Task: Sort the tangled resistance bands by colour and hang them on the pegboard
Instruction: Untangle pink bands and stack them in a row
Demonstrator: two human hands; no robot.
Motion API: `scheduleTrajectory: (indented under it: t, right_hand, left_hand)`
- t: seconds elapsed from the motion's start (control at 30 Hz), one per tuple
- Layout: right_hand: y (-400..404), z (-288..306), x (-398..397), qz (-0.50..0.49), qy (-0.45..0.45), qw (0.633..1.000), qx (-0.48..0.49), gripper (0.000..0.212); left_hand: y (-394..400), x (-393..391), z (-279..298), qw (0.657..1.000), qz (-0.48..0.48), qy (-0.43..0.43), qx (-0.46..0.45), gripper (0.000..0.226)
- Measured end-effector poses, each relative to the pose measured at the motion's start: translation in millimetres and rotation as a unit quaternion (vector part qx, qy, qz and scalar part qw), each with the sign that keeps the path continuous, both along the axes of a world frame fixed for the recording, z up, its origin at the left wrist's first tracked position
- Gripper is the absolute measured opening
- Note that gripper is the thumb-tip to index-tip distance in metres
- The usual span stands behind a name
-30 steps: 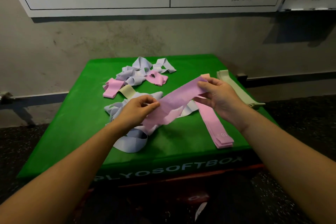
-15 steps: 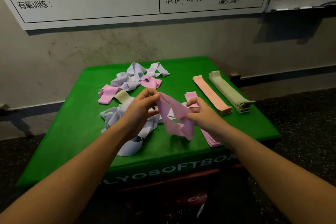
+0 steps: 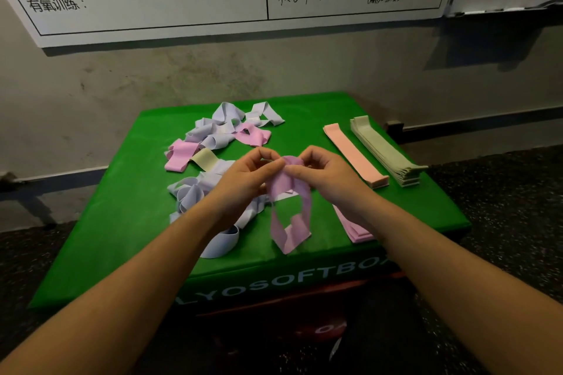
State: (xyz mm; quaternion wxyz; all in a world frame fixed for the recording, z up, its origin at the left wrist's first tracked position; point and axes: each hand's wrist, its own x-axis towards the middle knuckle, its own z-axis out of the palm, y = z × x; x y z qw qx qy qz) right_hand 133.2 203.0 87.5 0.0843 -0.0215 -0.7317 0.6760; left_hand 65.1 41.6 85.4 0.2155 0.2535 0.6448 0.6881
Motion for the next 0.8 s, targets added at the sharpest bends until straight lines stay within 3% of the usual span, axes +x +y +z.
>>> scheduleTrajectory:
  t: [0.17, 0.33, 0.43, 0.53, 0.67, 0.8]
  right_hand:
    - [-5, 0, 2, 0.027, -0.036, 0.993, -0.107, 0.025]
    - [-5, 2, 1, 0.008, -0.044, 0.980, -0.194, 0.010]
    - [-5, 3, 2, 0.000, -0.052, 0.973, -0.223, 0.018]
    - [-5, 3, 7, -0.008, -0.058, 0.978, -0.200, 0.024]
    - [-1, 1, 13, 0.003, -0.060, 0.989, -0.135, 0.022]
    - [6, 0, 18, 0.013, -0.012, 1.000, 0.012, 0.028]
  left_hand:
    - [-1, 6, -15, 0.998, 0.050, 0.031, 0.024, 0.010]
    - [-4, 19, -31, 0.991, 0.078, 0.101, 0.032, 0.020]
    - [-3, 25, -36, 0.988, 0.097, 0.119, 0.034, 0.019]
    - [-1, 29, -35, 0.982, 0.133, 0.134, 0.024, 0.014]
    - [3, 29, -29, 0.984, 0.154, 0.085, 0.039, 0.029]
    - [6, 25, -26, 0.988, 0.139, 0.046, 0.052, 0.020]
